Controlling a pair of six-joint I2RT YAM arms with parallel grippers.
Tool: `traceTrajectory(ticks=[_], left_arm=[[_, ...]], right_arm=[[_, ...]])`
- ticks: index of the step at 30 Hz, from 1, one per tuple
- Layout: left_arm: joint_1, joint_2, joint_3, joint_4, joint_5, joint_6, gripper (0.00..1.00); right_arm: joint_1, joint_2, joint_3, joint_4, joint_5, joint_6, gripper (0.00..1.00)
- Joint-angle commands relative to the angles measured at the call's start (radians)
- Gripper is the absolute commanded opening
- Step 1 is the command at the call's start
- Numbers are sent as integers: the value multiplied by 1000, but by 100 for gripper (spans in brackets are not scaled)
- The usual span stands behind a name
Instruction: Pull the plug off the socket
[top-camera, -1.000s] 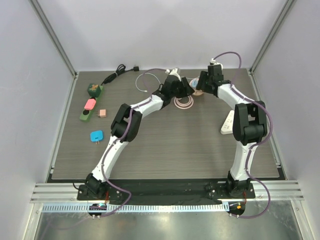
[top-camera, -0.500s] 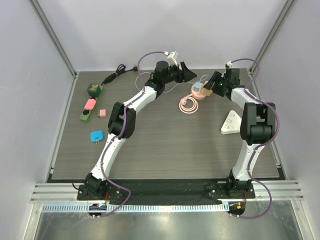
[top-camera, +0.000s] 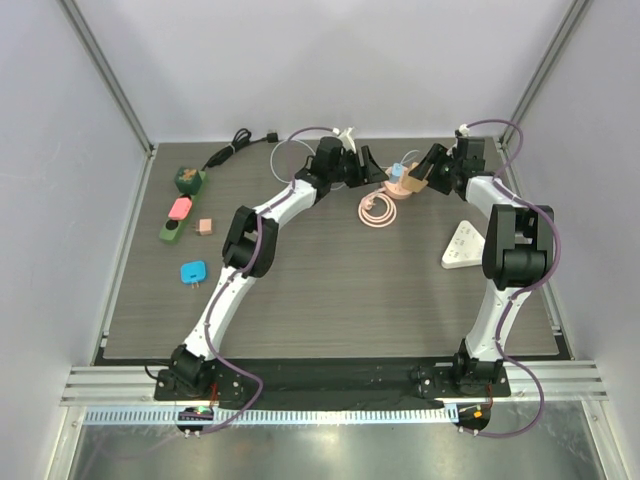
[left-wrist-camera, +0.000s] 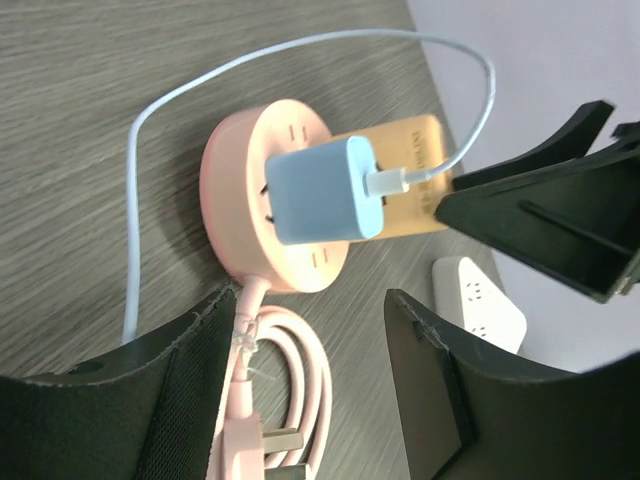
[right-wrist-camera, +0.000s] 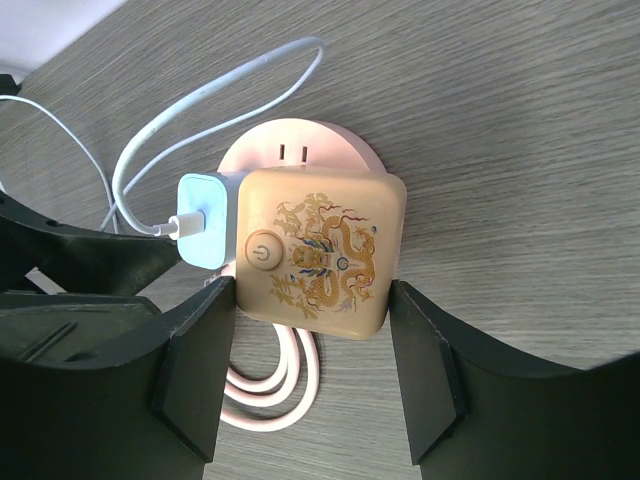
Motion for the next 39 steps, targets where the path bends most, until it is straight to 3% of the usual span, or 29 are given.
traceTrajectory(ticks=[1,6,13,25,30,39], left_arm=[[2,-57,-4,-51,5,81,64],[3,-31,12,-73,7,86,67],[2,75,131,-20,-25,-22,68],[-33,130,177,-23,-110,-75,64],[-33,153,178,47,-92,-149,64],[-33,150,145,106,-96,-206,47]], right_arm=[[-5,-14,3,61,-50,24,1],[-8,-17,2,63,-53,24,1],[-10,-14,3,61,-72,24,1],[-10,-3,3,96,-119,46,1],[-8,3,8,103,-135,52,1],[-8,15,16,101,-161,53,1]])
